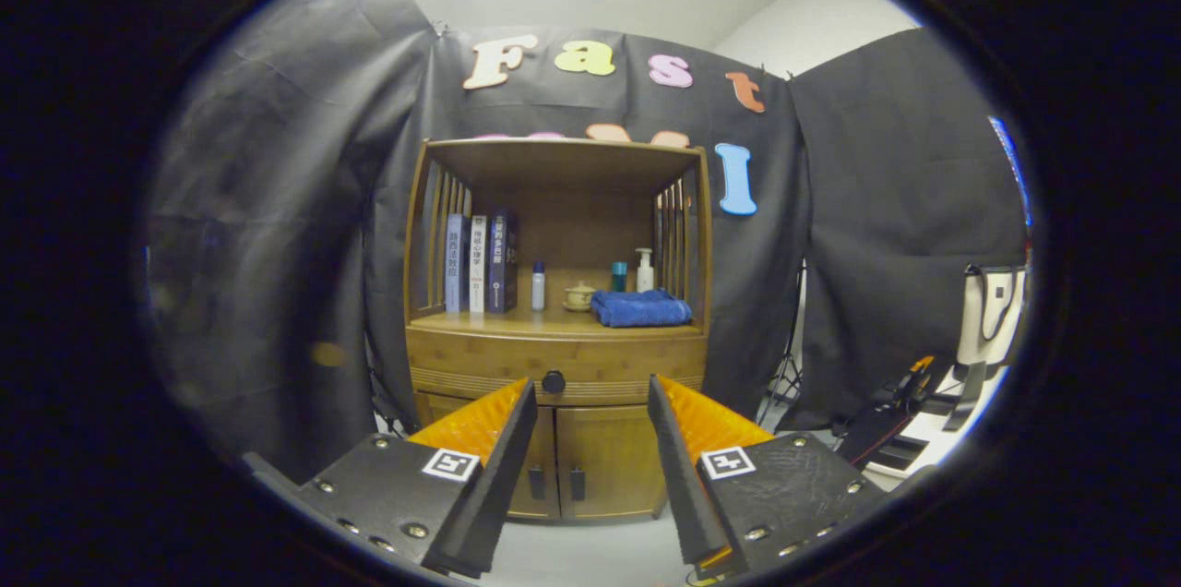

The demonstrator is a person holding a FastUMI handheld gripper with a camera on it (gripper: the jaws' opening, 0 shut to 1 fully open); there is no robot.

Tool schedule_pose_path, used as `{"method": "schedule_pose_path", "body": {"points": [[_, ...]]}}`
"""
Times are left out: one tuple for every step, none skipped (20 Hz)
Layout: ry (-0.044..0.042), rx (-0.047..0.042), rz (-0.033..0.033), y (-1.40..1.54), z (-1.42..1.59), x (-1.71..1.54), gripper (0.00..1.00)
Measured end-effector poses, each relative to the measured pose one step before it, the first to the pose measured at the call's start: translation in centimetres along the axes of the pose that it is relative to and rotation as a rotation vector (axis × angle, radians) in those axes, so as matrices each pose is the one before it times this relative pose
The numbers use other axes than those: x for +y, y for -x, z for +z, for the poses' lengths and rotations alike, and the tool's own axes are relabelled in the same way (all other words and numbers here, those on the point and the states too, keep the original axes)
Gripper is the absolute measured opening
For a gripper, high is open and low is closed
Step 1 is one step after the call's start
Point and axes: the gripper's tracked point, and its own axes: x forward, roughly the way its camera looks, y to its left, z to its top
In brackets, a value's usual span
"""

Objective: Pull open the drawer, take out the items inside it, and place them on the countertop above the cabinet.

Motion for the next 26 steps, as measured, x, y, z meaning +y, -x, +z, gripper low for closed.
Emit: {"method": "schedule_pose_path", "body": {"points": [[-0.00258,0.00331,-0.00107,0.055,-0.213,-0.074,0.73],[-0.00274,0.00152,-0.00786,-0.160,-0.145,-0.259,0.72],[-0.00175,0.00427,-0.00931,-0.330,-0.080,-0.201,0.73],[-0.00416,0.00470,-0.01315,-0.744,-0.075,-0.301,0.73],[-0.00111,0.00281,-0.02828,-1.022,0.025,-0.440,0.73],[0.00878,0.00517,-0.04414,-1.310,0.030,-0.684,0.73],[0.00775,0.00297,-0.03492,-1.562,0.038,-0.335,0.73],[0.00147,0.00069,0.00910,-1.647,0.162,0.936,0.73],[-0.01474,0.00541,0.04185,-1.749,0.053,1.914,0.74],[-0.02215,0.01153,0.04644,-2.086,-0.156,1.653,0.76],[-0.02057,0.01936,0.04053,-2.123,-0.365,1.340,0.77],[-0.01320,0.01369,0.03525,-2.341,-0.465,1.119,0.77],[-0.00807,0.00764,0.03010,-2.252,-0.304,0.982,0.77],[-0.01186,0.01080,0.02778,-2.100,-0.713,0.771,0.77],[-0.01696,0.02208,0.02045,-1.706,-1.001,0.556,0.77],[-0.01297,0.02994,0.01311,-1.576,-1.403,0.455,0.77],[-0.00695,0.02955,0.00711,-1.318,-1.360,0.166,0.77],[-0.00363,0.02621,0.00070,-1.189,-1.177,-0.165,0.77],[-0.00299,0.02297,-0.00221,-1.329,-0.987,-0.196,0.77],[-0.00211,0.02603,0.00265,-1.134,-1.074,-0.118,0.77],[0.00603,0.01872,-0.00150,-0.941,-0.768,-0.258,0.77],[0.01117,0.01841,-0.00444,-0.886,-0.607,-0.441,0.77],[0.00754,0.01614,0.00147,-0.769,-0.523,-0.272,0.77],[0.00306,0.01210,0.00433,-0.534,-0.416,-0.168,0.77],[0.00135,0.01178,0.00700,-0.492,-0.285,-0.103,0.78],[-0.00080,-0.00130,-0.00748,-0.647,0.024,-0.331,0.77]]}}
